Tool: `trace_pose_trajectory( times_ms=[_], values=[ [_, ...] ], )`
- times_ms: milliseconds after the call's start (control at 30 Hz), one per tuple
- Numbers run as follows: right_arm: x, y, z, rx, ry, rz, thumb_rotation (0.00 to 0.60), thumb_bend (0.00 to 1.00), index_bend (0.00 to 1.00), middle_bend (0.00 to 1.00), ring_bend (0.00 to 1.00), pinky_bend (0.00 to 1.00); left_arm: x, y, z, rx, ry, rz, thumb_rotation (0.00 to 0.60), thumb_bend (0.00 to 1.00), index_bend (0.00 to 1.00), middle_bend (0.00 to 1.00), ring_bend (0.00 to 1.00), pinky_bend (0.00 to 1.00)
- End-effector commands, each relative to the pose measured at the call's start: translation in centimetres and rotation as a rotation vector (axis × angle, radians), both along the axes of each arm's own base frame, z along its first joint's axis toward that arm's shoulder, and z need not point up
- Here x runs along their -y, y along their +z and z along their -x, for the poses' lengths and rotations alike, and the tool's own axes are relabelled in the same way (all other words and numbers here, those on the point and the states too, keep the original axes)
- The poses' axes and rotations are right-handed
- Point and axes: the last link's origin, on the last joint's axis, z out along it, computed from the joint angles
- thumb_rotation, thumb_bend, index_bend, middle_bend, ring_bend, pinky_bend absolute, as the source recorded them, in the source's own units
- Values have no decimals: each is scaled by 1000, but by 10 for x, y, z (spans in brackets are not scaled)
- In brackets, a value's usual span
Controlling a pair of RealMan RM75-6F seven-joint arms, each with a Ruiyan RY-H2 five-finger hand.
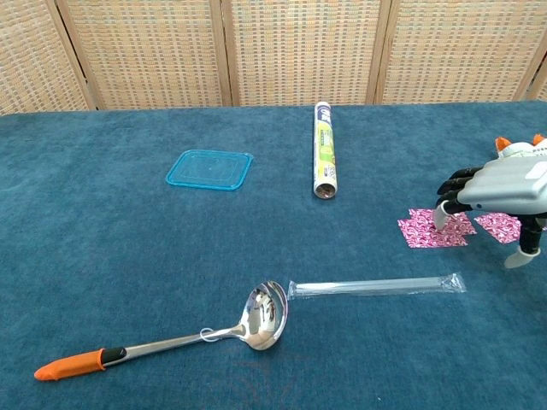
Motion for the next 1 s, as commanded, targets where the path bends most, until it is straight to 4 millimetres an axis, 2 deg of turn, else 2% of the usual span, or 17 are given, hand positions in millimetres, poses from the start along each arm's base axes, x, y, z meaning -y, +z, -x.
trace_pose_trajectory(
  times_ms=[33, 833, 1000],
  values=[
    [4, 0, 0, -5, 2, 7, 600, 208, 218, 190, 0, 0, 0, 0, 1, 0, 2, -1, 201, 0, 23, 0, 0, 0],
    [36, 4, -12, -28, 19, 62, 600, 208, 218, 190, 0, 0, 1, 4, 5, 2, 21, -18, 201, 0, 23, 0, 0, 0],
    [35, 7, -16, -17, 25, 67, 600, 208, 218, 190, 0, 0, 1, 3, 6, 6, 22, -17, 201, 0, 23, 0, 0, 0]
  ],
)
